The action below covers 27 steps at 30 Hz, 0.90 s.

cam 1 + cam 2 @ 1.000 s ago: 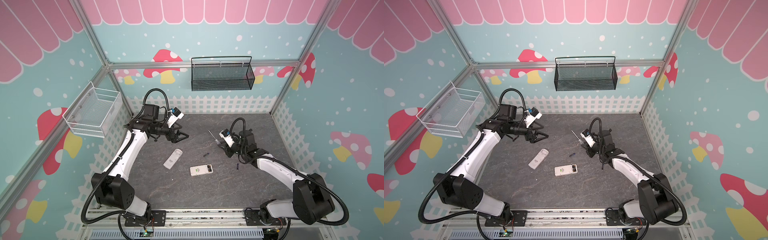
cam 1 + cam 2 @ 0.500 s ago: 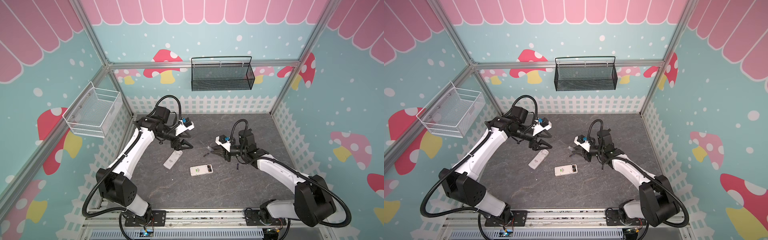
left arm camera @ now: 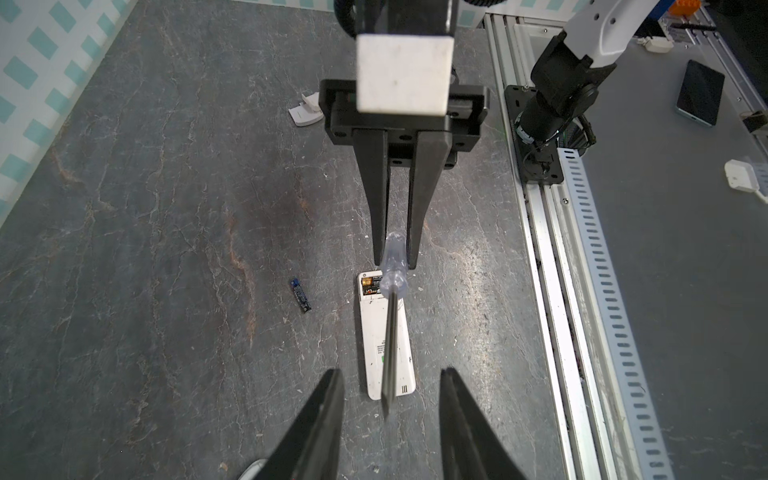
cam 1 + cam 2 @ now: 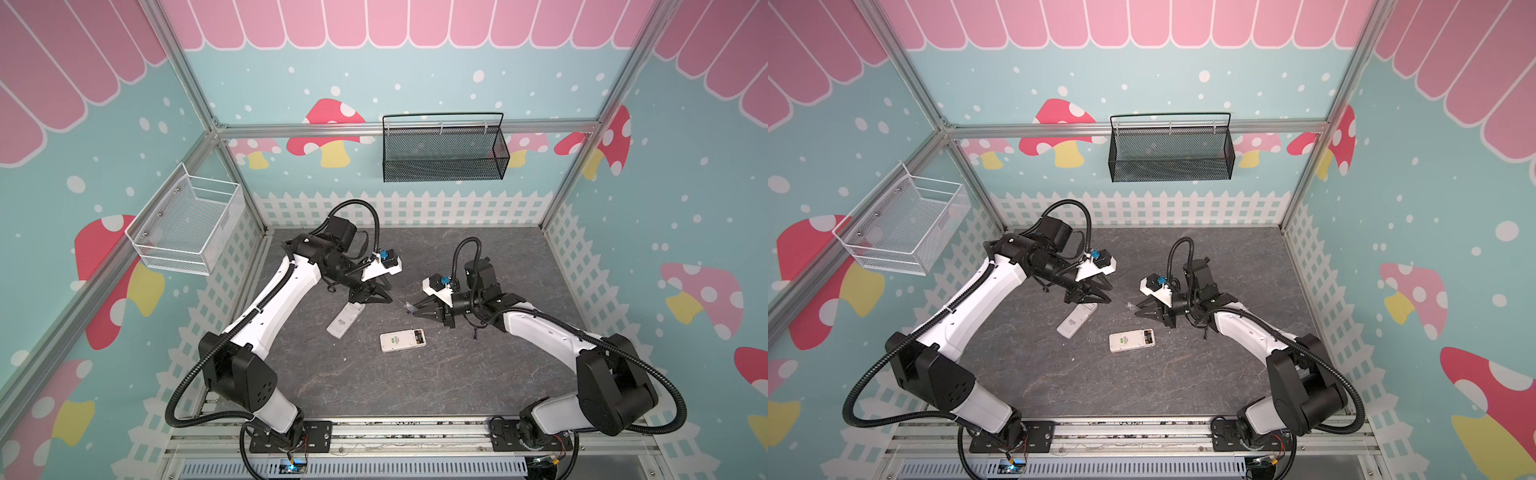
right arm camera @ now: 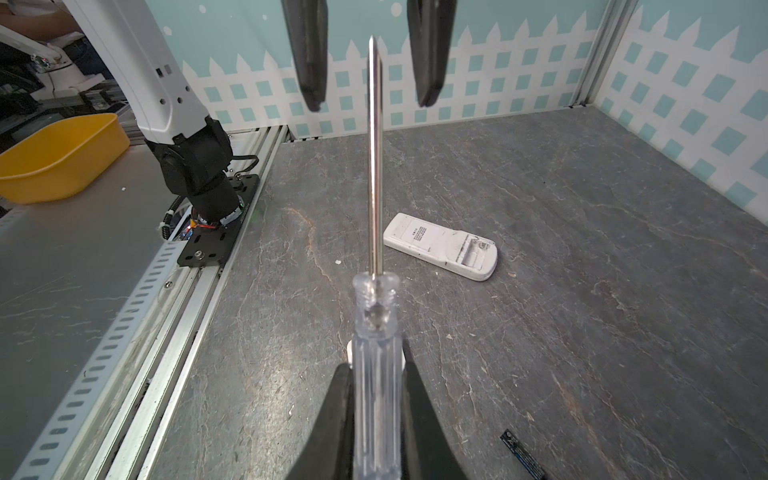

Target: Unload the batteries from the remote control

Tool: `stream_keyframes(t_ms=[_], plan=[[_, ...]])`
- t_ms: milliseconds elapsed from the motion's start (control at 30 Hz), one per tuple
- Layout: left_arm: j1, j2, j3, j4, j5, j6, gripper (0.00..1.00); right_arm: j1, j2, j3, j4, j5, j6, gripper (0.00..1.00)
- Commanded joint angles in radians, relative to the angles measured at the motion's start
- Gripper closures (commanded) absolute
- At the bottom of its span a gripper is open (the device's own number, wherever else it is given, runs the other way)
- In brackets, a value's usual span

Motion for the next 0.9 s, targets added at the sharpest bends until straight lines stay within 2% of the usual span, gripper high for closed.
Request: stream_keyframes(t_ms=[0,33,67,200,300,433,567,633,700,867], plan=[[-0.015,0.016,0.027,-0.025,-0.018,0.035,0.69,0.015,0.026,0.025,0.012,-0.023,-0.003,1.0],[-0.015,0.017,0.029,-0.025,-0.035,0.034,0.7,0.015,0.032,0.031,0.011,-0.022,0.007,1.0],[-0.043,0.019,0.031,-0.025,-0.055,0.034,0.73,0.019,0.035,0.036,0.013,-0.028,0.016,1.0],[-0.049,0.025,0.025,-0.024,-0.072,0.046,0.89,0.022,0.034,0.03,0.034,-0.027,0.006,1.0],[-0.056,0.021,0.027,-0.025,-0.103,0.047,0.91,0.022,0.043,0.037,0.037,-0.032,0.023,1.0],[-0.056,0.022,0.021,-0.024,-0.133,0.06,1.0,0.023,0.042,0.018,0.067,-0.038,0.032,1.0],[-0.058,0.014,0.017,-0.022,-0.152,0.052,1.0,0.023,0.035,0.019,0.066,-0.03,0.044,0.99],[-0.053,0.012,0.005,-0.006,-0.154,0.037,1.0,0.021,0.018,0.001,0.074,-0.018,0.032,0.9],[-0.049,0.009,-0.004,0.013,-0.159,0.01,1.0,0.021,0.001,-0.022,0.082,0.018,0.034,0.76],[-0.012,-0.01,-0.013,0.057,-0.141,-0.051,1.0,0.018,-0.078,-0.14,0.266,0.067,0.153,0.49]])
